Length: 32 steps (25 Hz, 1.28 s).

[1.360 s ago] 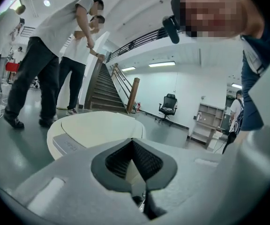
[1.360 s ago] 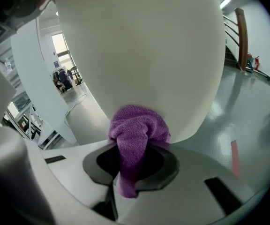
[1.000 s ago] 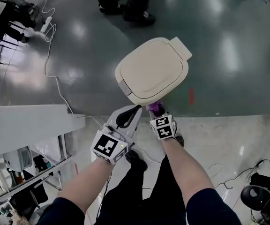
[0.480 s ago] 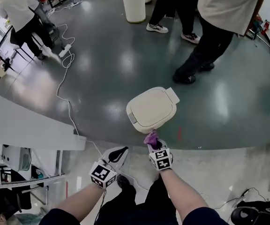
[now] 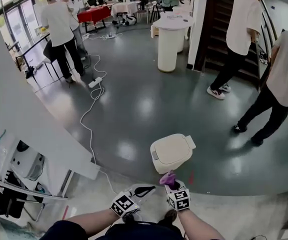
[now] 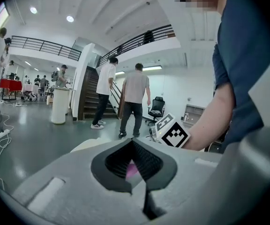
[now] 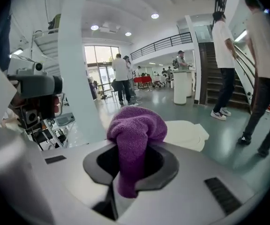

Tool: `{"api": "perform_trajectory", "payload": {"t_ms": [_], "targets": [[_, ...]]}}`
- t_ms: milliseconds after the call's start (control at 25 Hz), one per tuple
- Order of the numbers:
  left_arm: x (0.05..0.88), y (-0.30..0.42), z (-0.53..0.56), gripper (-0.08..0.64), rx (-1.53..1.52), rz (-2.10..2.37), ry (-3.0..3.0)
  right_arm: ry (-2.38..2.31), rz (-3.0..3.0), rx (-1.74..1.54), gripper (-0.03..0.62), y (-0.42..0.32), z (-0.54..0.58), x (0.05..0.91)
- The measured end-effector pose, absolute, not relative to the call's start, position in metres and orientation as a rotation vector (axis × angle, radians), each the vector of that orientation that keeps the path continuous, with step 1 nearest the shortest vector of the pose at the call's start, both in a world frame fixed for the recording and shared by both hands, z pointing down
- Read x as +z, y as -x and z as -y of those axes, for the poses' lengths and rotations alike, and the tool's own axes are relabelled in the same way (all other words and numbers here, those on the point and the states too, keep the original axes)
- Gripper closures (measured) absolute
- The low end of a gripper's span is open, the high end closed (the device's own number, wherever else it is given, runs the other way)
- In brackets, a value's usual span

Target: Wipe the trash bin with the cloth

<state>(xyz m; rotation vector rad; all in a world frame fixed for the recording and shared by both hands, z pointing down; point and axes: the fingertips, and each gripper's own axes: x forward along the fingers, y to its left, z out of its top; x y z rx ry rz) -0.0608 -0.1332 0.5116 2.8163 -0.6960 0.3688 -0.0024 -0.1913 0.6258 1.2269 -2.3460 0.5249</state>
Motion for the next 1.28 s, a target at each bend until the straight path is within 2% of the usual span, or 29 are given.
{"api": "perform_trajectory", "payload": {"t_ms": [400, 760, 1280], "targets": [[0.441, 0.056, 0.116, 0.572, 0.189, 0.699, -2.884, -1.117, 2.495, 0.373, 0.515, 0.027, 0.147, 0.525], [0.406, 0.049, 0.085, 0.572, 0.176, 0.613, -2.927, -1.095, 2.634, 0.257, 0.515, 0.042, 0.115, 0.438], [0.386, 0.042, 0.053, 0.572, 0.131, 0.563, -3.003, -1.178, 2.672, 0.219, 0.515, 0.024, 0.077, 0.409]]}}
